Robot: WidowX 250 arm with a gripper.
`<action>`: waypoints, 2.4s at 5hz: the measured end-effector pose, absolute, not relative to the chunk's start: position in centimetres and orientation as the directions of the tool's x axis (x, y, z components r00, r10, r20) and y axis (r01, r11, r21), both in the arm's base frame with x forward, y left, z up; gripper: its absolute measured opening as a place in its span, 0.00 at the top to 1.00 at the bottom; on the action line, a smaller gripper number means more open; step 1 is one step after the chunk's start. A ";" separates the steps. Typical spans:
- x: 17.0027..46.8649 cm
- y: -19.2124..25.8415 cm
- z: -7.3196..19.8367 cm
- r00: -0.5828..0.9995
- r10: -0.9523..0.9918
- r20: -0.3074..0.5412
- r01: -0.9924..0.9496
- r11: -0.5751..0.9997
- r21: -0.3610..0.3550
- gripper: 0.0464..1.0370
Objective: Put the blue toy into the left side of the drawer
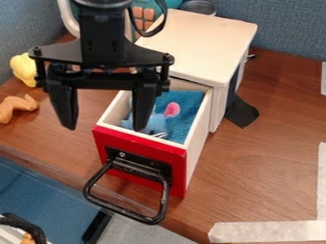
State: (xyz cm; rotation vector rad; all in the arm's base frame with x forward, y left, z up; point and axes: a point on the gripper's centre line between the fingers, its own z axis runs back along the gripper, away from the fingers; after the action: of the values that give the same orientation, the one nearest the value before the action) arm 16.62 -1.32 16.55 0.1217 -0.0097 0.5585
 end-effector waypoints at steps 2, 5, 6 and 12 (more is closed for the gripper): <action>18.0 -0.8 15.5 0.828 0.557 0.068 -0.561 0.820 0.113 0.04; 22.1 1.4 13.5 0.687 0.703 0.183 -0.719 0.695 0.026 0.04; 23.0 1.5 13.0 0.626 0.752 0.207 -0.767 0.642 -0.011 0.04; 26.2 -0.2 8.5 0.574 0.790 0.217 -0.813 0.581 0.035 0.09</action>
State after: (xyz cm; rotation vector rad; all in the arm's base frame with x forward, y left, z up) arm 26.19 -0.23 8.54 0.1358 -0.1853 0.9425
